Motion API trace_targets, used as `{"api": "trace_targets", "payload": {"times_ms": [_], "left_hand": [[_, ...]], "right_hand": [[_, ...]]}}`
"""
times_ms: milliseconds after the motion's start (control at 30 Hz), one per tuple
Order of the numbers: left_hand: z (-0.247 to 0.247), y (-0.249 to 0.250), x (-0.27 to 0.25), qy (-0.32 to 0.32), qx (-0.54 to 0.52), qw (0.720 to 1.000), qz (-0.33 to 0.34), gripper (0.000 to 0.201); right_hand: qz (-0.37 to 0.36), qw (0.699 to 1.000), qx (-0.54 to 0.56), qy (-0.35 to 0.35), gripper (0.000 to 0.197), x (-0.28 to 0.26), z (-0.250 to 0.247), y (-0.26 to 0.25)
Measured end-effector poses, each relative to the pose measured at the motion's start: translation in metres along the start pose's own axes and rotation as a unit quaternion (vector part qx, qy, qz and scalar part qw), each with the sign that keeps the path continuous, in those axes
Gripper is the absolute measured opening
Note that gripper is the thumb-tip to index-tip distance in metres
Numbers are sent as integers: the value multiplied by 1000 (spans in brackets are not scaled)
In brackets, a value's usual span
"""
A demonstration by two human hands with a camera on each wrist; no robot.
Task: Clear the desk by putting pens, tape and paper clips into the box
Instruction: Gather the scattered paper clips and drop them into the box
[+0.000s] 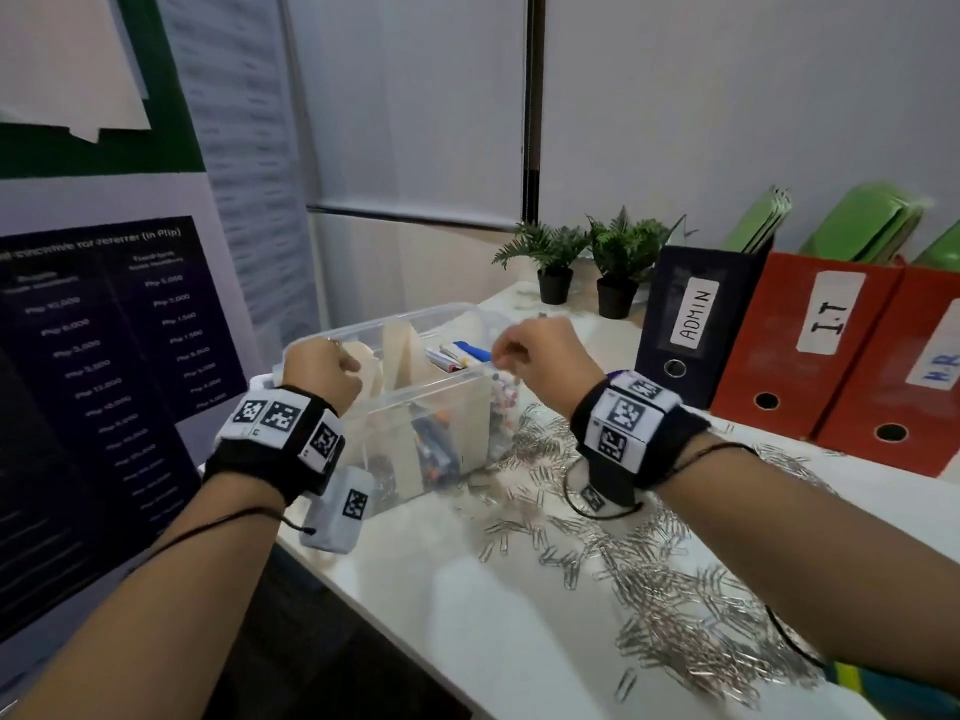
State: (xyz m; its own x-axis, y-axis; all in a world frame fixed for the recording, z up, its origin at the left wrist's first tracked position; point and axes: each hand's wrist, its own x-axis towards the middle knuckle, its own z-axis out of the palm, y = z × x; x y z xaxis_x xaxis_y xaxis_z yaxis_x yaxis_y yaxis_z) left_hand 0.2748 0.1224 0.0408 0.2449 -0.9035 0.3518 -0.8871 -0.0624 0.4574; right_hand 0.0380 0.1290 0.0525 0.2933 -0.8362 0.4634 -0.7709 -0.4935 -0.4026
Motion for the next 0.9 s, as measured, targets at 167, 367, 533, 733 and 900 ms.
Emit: {"api": "trace_targets", "payload": {"times_ms": [167,367,533,733,900], "left_hand": [[-3,-21,4,102,-28,994,-30,36],[10,-31,2,76,-141,980,-116,40],[15,-42,4,88,-167,976,-108,40],[18,-46,5,84,-180,976,-90,38],[21,-46,5,100,-174,976,-89,35]], "right_hand": [[-46,994,99,5,14,45,24,-72],[0,981,155,-116,24,64,83,-102],[16,974,162,-160,29,63,99,-95],[24,981,119,-151,26,64,103,-93],[18,985,67,-159,33,61,97,-97]]}}
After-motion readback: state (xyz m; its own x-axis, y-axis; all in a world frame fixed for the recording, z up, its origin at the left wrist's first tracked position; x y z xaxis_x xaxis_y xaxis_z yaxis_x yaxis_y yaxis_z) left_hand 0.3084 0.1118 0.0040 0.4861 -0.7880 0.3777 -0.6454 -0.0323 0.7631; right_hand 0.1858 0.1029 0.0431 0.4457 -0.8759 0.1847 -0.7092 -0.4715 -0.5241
